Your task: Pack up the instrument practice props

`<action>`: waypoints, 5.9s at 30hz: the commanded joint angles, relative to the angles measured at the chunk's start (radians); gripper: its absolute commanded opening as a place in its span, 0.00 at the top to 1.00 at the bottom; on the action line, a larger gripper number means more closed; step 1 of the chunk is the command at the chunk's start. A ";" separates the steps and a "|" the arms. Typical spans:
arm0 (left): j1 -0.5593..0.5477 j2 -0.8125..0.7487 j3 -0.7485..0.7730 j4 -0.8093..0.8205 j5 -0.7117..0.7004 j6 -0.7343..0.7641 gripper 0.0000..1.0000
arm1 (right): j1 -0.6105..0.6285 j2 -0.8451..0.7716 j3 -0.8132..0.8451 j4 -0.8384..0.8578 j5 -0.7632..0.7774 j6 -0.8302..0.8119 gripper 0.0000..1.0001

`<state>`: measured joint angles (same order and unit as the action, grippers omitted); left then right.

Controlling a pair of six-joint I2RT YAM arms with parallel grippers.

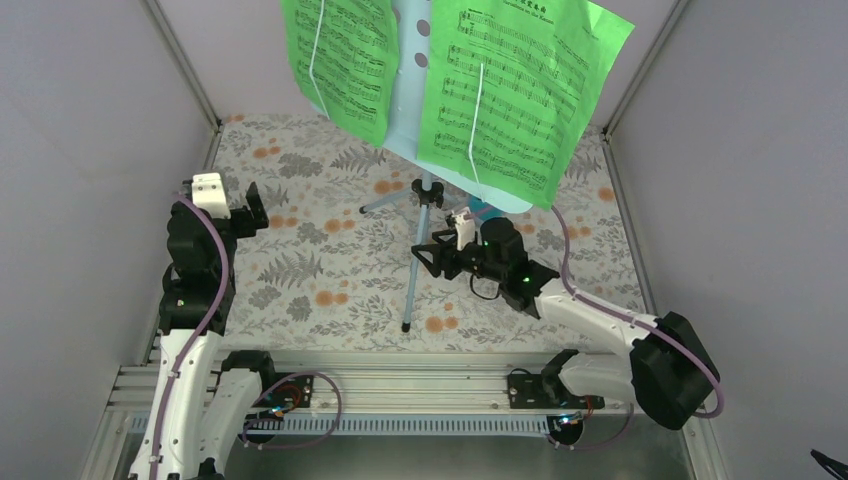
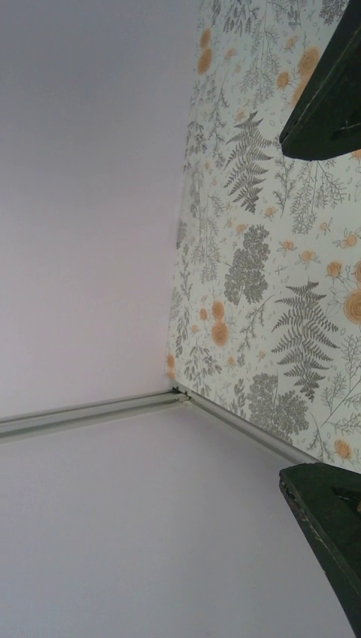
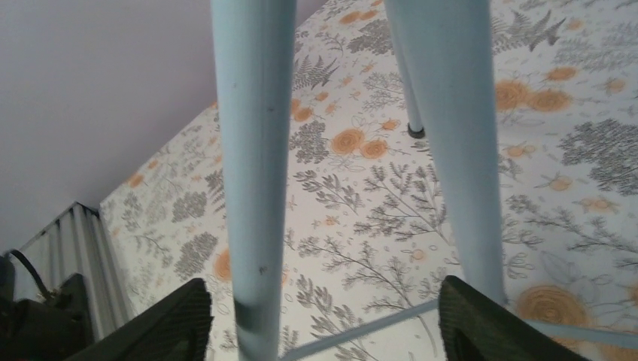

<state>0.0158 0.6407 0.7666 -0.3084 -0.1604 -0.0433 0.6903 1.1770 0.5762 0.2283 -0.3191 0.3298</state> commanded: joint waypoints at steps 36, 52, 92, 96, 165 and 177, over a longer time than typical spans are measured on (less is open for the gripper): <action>0.004 -0.019 -0.007 0.016 0.039 0.000 0.00 | 0.127 0.445 0.369 0.201 0.077 0.105 0.96; 0.004 -0.019 -0.005 0.019 0.044 -0.001 0.00 | 0.199 0.867 0.866 0.105 -0.070 0.017 0.96; 0.007 -0.026 -0.006 0.025 0.054 -0.002 0.00 | 0.226 0.751 0.865 0.034 -0.102 -0.159 0.10; 0.007 -0.034 -0.006 0.024 0.062 -0.005 0.00 | 0.226 0.490 0.636 0.002 -0.038 -0.166 0.01; 0.025 0.001 -0.007 0.022 0.002 -0.008 0.00 | -0.414 0.464 0.813 -0.729 0.444 -0.030 0.58; 0.032 -0.011 -0.007 0.013 0.005 -0.013 0.00 | -0.148 0.259 0.680 -0.780 0.440 0.089 0.60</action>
<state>0.0429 0.6380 0.7662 -0.3084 -0.1493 -0.0624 0.4133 1.4895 1.2625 -0.5747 0.1219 0.3462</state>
